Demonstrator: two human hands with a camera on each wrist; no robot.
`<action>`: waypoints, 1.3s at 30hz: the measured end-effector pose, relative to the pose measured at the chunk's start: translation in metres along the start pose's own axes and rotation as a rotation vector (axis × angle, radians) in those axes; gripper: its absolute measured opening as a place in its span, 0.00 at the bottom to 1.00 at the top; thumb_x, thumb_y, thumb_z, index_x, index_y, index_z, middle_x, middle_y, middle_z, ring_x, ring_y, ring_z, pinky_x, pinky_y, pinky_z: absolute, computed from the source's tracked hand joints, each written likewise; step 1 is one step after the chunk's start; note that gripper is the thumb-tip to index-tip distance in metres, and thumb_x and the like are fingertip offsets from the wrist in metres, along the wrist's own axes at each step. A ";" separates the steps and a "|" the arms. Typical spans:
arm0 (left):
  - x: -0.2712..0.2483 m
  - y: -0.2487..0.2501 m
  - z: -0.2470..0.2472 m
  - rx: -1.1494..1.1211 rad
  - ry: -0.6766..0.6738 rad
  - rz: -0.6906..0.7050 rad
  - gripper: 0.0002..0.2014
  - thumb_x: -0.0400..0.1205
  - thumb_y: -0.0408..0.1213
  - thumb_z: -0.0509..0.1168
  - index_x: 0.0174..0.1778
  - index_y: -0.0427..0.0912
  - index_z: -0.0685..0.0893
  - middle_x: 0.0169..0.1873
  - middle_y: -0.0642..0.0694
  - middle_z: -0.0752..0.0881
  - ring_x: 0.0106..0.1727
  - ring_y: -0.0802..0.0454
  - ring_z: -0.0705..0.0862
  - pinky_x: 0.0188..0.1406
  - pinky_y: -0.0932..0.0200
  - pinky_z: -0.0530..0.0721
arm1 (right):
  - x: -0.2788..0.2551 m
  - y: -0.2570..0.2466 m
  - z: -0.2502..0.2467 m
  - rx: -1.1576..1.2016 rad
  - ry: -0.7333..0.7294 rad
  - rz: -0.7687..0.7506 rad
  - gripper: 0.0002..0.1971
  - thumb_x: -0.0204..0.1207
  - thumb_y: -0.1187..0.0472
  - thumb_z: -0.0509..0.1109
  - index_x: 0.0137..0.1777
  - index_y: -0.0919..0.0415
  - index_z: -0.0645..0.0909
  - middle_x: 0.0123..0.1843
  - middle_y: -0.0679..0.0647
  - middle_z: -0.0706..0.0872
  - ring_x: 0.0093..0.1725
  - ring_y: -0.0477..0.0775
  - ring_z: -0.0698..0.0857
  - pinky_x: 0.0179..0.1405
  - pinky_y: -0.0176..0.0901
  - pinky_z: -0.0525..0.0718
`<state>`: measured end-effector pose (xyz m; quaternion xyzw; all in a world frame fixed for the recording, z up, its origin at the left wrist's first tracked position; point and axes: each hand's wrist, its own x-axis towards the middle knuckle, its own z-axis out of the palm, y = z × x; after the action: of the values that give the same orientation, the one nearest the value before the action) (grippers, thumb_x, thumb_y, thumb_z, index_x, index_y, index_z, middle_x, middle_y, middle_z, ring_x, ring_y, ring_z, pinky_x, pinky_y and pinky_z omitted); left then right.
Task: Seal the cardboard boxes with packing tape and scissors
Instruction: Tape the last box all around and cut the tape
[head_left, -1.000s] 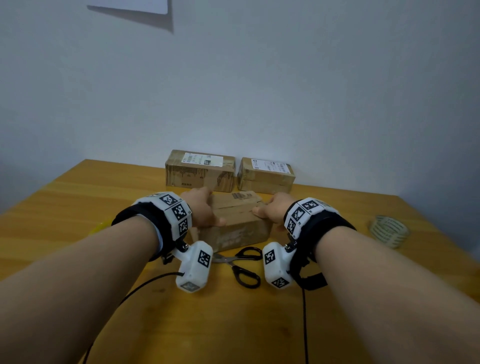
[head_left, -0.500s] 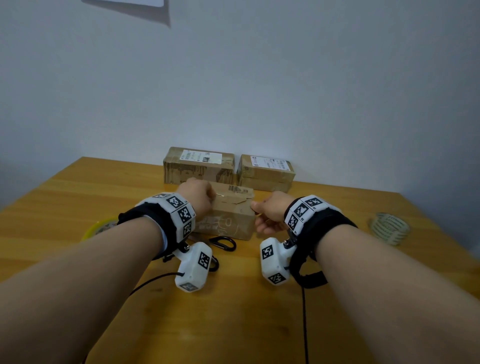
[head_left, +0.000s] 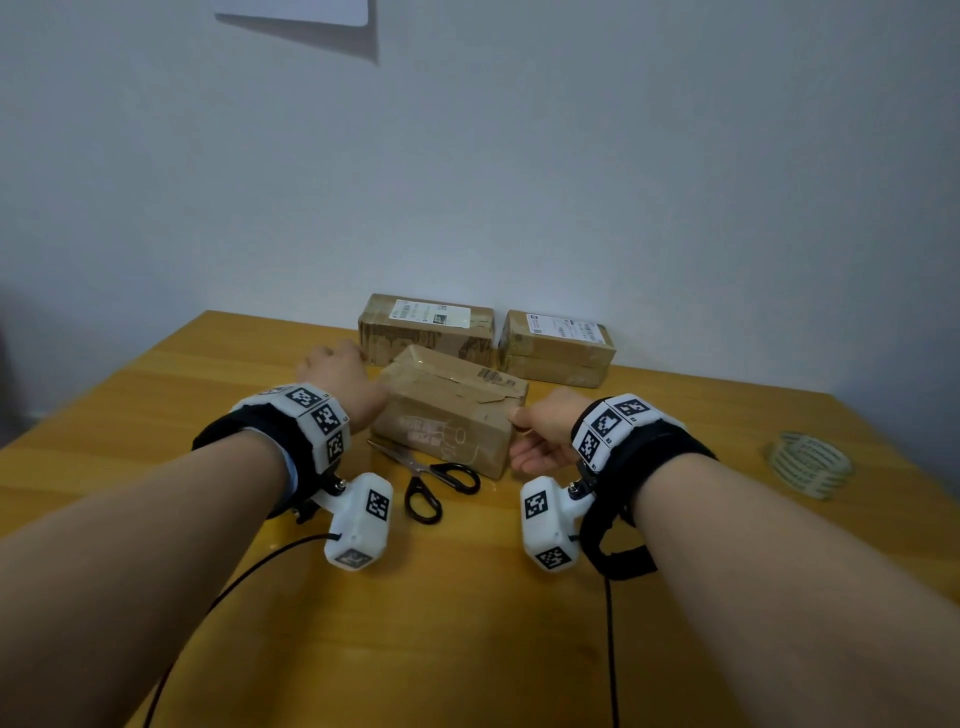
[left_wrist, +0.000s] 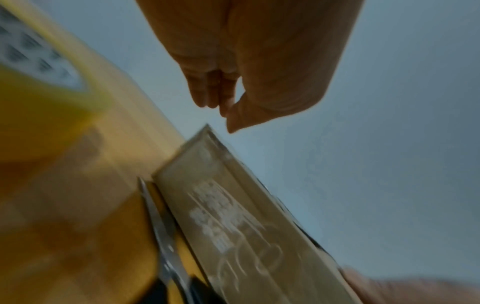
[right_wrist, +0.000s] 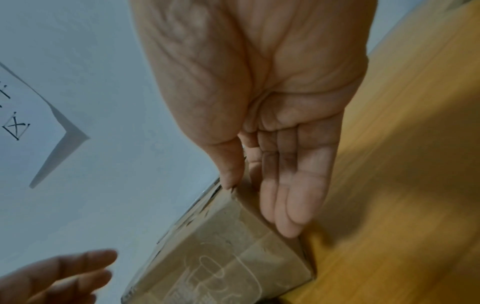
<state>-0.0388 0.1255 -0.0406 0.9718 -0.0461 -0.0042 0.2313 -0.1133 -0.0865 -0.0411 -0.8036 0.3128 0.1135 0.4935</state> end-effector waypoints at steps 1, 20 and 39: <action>-0.002 -0.007 -0.004 0.040 -0.023 -0.059 0.26 0.77 0.42 0.63 0.71 0.42 0.70 0.70 0.34 0.70 0.71 0.34 0.70 0.67 0.41 0.72 | -0.002 0.000 0.002 -0.001 0.013 -0.006 0.18 0.87 0.53 0.63 0.45 0.70 0.78 0.37 0.63 0.88 0.34 0.57 0.88 0.38 0.47 0.89; -0.028 -0.068 -0.019 0.365 -0.379 0.031 0.07 0.81 0.31 0.67 0.54 0.37 0.84 0.39 0.46 0.79 0.38 0.51 0.77 0.37 0.63 0.74 | -0.034 -0.036 0.043 -0.155 0.071 -0.294 0.20 0.85 0.48 0.65 0.54 0.67 0.83 0.29 0.54 0.87 0.24 0.49 0.83 0.24 0.38 0.82; -0.036 -0.012 -0.061 -0.926 -0.340 0.190 0.08 0.73 0.23 0.74 0.40 0.38 0.83 0.43 0.39 0.88 0.51 0.41 0.88 0.61 0.46 0.85 | -0.068 -0.064 0.030 0.174 -0.228 -0.543 0.15 0.81 0.67 0.69 0.64 0.54 0.85 0.50 0.45 0.89 0.50 0.45 0.85 0.42 0.42 0.81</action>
<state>-0.0718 0.1668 0.0085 0.7441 -0.1646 -0.1612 0.6270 -0.1226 -0.0134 0.0235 -0.7945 0.0377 0.0398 0.6048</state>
